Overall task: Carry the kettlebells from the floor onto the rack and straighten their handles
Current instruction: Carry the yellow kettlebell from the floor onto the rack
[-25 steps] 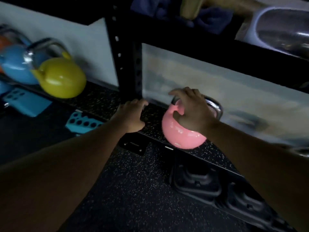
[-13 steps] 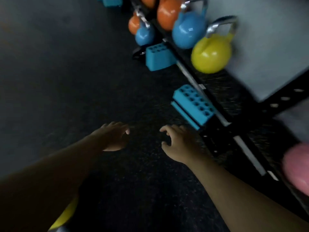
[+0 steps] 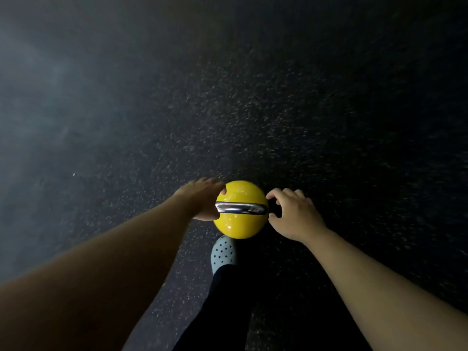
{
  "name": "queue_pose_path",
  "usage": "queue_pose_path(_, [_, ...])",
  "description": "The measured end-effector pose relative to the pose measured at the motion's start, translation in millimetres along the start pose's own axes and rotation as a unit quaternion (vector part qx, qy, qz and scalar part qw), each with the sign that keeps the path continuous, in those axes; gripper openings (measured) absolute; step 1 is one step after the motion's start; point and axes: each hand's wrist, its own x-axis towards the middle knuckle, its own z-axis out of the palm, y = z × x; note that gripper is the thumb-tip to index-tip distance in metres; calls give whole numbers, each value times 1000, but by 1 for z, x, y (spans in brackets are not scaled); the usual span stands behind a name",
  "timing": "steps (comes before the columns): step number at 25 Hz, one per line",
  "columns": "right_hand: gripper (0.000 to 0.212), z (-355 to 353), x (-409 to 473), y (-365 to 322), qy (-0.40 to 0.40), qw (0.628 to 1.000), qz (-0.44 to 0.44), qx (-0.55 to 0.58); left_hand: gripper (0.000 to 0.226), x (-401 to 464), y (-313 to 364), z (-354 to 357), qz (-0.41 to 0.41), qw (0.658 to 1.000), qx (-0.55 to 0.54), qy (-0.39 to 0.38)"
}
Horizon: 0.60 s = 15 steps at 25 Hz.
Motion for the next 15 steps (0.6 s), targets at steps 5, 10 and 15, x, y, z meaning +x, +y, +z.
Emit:
queue_pose_path(5, [40, 76, 50, -27, -53, 997, -7, -54, 67, 21, -56, 59, 1, 998, -43, -40])
queue_pose_path(10, [32, 94, 74, -16, -97, 995, 8, 10, 36, 65, -44, 85, 34, 995, -76, -49])
queue_pose_path(15, [41, 80, 60, -1, -137, 988, 44, 50, 11, 73, -15, 81, 50, 995, -54, -69])
